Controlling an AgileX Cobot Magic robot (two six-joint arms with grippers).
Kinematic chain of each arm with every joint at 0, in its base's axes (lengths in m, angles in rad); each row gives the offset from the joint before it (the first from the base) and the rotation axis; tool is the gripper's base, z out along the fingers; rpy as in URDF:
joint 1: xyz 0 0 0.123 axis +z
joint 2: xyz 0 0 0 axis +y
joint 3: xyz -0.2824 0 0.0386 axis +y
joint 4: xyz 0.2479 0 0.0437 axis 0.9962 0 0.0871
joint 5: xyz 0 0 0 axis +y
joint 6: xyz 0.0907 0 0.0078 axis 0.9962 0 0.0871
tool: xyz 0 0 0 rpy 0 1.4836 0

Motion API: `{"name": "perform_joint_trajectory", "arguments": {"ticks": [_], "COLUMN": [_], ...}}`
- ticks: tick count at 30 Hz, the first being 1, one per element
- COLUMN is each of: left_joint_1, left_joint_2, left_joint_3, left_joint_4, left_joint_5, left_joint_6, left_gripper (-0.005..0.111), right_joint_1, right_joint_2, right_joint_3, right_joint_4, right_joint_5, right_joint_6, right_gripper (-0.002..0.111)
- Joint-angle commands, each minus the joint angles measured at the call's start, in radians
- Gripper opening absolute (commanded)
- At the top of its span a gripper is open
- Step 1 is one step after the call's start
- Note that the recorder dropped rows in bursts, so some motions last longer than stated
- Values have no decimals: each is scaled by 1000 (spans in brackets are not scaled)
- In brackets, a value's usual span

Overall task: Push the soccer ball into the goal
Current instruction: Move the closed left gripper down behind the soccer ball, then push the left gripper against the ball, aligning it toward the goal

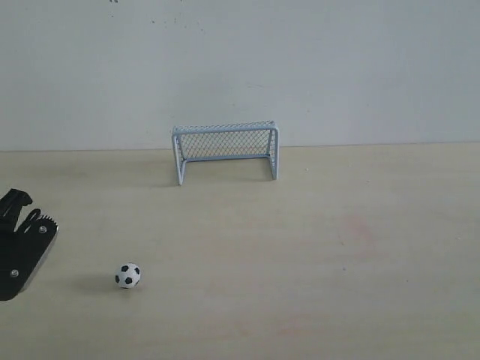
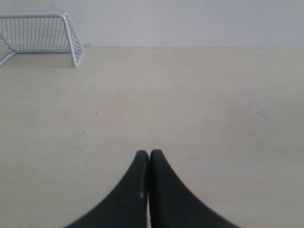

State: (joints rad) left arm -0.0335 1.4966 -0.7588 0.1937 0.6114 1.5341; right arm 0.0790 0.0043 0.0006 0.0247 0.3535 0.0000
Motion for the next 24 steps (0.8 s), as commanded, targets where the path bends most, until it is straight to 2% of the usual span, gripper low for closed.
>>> {"name": "perform_joint_trajectory", "arguments": {"ticks": [1,10,14,24], "left_joint_1": [-35,-185,-231,-246], "left_joint_2": [49,147,195,278], "left_joint_3": [-7,-41,-61,-137], "left_joint_4": [12,17,72,133], "left_joint_5": [-17,-42,-26,-5], "left_joint_6": [5,15,15,15], "left_gripper": [4,4,4,4], "right_joint_1": [1,1,1,1], "right_joint_2": [-4,-4,-4,-4], "right_joint_3": [-1,-1,-1,-1], "right_joint_4": [-4,-4,-4,-4], "right_joint_5": [-6,-6,-6,-6], "right_joint_6": [0,0,0,0], "right_gripper": [0,0,0,0]}}
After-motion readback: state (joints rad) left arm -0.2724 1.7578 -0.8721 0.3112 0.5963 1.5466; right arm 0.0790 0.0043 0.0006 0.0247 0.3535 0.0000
